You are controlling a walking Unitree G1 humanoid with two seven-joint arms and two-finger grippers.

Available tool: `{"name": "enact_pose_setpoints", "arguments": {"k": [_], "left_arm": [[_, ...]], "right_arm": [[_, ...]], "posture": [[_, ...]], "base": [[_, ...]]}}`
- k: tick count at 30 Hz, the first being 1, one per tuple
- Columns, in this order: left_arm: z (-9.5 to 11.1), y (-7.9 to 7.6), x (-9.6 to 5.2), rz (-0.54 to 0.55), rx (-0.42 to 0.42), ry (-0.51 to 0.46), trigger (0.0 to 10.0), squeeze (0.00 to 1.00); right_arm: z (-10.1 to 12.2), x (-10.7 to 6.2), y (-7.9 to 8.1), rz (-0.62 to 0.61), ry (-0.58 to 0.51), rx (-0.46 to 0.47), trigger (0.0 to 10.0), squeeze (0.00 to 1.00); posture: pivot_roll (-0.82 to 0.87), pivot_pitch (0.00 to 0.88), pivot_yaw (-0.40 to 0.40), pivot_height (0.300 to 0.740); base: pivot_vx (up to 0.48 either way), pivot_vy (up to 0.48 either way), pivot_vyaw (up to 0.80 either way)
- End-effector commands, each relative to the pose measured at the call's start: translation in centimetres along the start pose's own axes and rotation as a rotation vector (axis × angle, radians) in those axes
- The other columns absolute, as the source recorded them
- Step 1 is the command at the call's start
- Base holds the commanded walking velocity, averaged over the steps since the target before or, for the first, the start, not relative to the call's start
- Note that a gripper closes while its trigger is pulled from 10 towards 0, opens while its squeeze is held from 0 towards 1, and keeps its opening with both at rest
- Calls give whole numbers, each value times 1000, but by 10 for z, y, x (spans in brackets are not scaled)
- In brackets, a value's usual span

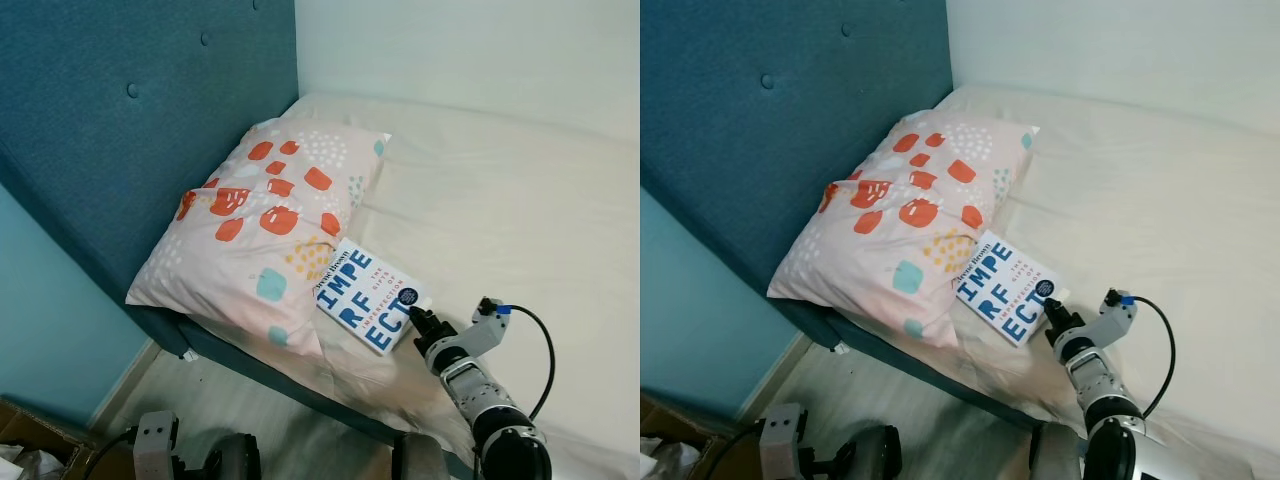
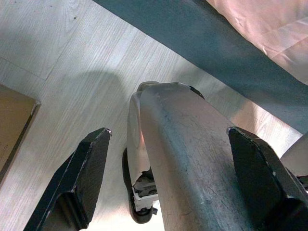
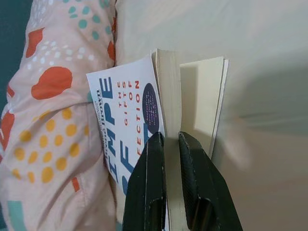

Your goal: Clean up the room

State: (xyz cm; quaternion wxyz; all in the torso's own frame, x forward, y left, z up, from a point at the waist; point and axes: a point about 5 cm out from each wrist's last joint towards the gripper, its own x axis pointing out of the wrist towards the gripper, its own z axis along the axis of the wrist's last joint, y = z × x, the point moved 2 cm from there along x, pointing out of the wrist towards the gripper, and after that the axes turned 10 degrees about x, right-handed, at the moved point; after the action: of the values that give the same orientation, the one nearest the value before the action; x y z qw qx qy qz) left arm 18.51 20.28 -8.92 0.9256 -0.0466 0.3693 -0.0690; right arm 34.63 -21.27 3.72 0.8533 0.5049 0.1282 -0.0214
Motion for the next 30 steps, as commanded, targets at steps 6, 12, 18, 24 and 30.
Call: {"name": "enact_pose_setpoints", "arguments": {"k": [6, 12, 18, 24, 30], "left_arm": [[-83, -7, -33, -3, -60, 318, 10000, 0], [-76, -11, -27, -13, -55, 308, 10000, 0], [-72, -11, -24, -9, -56, 301, 10000, 0], [-72, -13, -23, -7, -59, 306, 10000, 0], [-73, -15, -23, -11, -63, 305, 10000, 0]], "right_arm": [[23, -13, -24, -111, -57, -66, 10000, 0], [60, -37, -52, -217, -201, -43, 10000, 894], [85, -42, -47, -179, -198, -132, 10000, 875], [77, -18, 15, 206, -108, -208, 10000, 0], [53, -11, 83, 573, -74, -222, 10000, 0]], "posture": [[159, 270, -9, 571], [149, 246, -11, 571], [138, 229, -18, 571], [133, 212, -24, 571], [132, 217, -20, 571]], "base": [[0, 0, 0], [0, 0, 0], [0, 0, 0], [0, 0, 0], [0, 0, 0]]}}
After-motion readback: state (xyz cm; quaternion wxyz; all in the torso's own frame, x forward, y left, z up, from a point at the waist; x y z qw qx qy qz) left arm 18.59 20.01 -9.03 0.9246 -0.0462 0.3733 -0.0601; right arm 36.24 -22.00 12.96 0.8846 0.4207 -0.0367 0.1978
